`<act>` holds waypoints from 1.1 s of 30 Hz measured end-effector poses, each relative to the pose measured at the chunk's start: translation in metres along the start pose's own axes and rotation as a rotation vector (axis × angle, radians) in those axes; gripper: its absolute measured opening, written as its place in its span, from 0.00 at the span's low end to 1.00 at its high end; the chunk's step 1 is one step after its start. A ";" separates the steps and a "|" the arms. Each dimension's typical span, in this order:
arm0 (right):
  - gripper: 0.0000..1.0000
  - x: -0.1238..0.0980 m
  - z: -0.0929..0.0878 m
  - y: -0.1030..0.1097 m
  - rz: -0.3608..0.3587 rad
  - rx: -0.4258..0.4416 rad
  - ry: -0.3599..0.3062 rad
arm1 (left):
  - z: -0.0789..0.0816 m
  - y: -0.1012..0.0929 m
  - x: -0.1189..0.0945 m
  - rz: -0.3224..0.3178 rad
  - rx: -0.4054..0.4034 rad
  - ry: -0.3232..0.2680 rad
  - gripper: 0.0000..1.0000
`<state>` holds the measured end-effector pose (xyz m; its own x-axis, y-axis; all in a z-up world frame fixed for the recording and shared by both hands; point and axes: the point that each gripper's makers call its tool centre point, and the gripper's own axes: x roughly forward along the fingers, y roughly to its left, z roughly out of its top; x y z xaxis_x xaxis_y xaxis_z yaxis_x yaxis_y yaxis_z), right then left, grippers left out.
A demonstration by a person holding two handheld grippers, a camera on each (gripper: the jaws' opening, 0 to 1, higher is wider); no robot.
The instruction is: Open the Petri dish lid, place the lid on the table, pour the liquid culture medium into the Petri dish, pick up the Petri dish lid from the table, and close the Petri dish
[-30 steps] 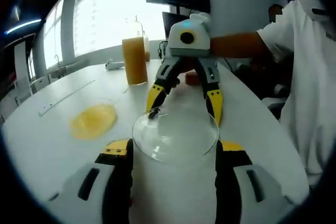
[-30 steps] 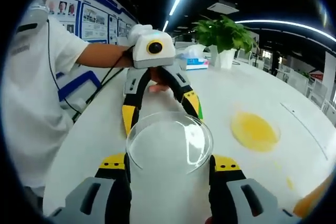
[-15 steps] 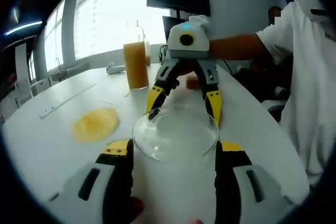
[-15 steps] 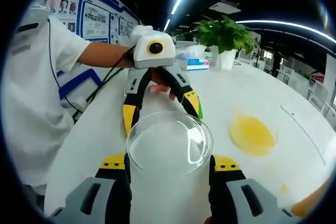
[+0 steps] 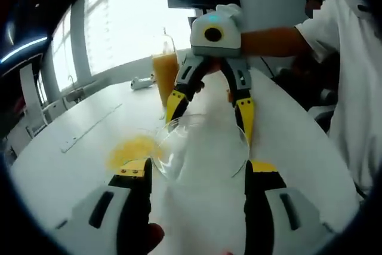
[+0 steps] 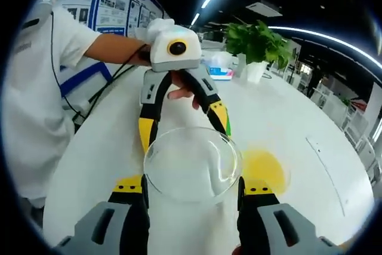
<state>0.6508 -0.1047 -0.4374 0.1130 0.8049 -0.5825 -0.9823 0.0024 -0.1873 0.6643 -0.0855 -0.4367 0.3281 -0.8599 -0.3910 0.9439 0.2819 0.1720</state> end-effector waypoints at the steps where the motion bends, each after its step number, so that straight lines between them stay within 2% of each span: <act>1: 0.54 0.000 0.000 -0.003 0.003 -0.002 0.009 | 0.001 0.004 0.001 0.001 0.003 0.004 0.54; 9: 0.54 0.007 -0.002 -0.038 -0.016 -0.056 0.065 | 0.000 0.030 0.006 0.040 0.034 0.018 0.54; 21: 0.54 0.012 -0.007 -0.081 -0.064 -0.094 0.184 | -0.002 0.072 0.018 0.055 0.085 0.086 0.54; 23: 0.54 0.013 -0.012 -0.090 -0.070 -0.099 0.226 | -0.003 0.075 0.020 0.055 0.095 0.101 0.54; 26: 0.54 0.016 -0.018 -0.100 -0.079 -0.101 0.249 | -0.004 0.081 0.025 0.060 0.109 0.121 0.54; 33: 0.54 0.021 -0.033 -0.105 -0.080 -0.092 0.309 | -0.014 0.084 0.034 0.050 0.117 0.157 0.54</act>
<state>0.7613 -0.1079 -0.4559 0.2430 0.5863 -0.7728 -0.9525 -0.0066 -0.3045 0.7556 -0.0855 -0.4481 0.3849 -0.7666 -0.5140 0.9185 0.2633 0.2951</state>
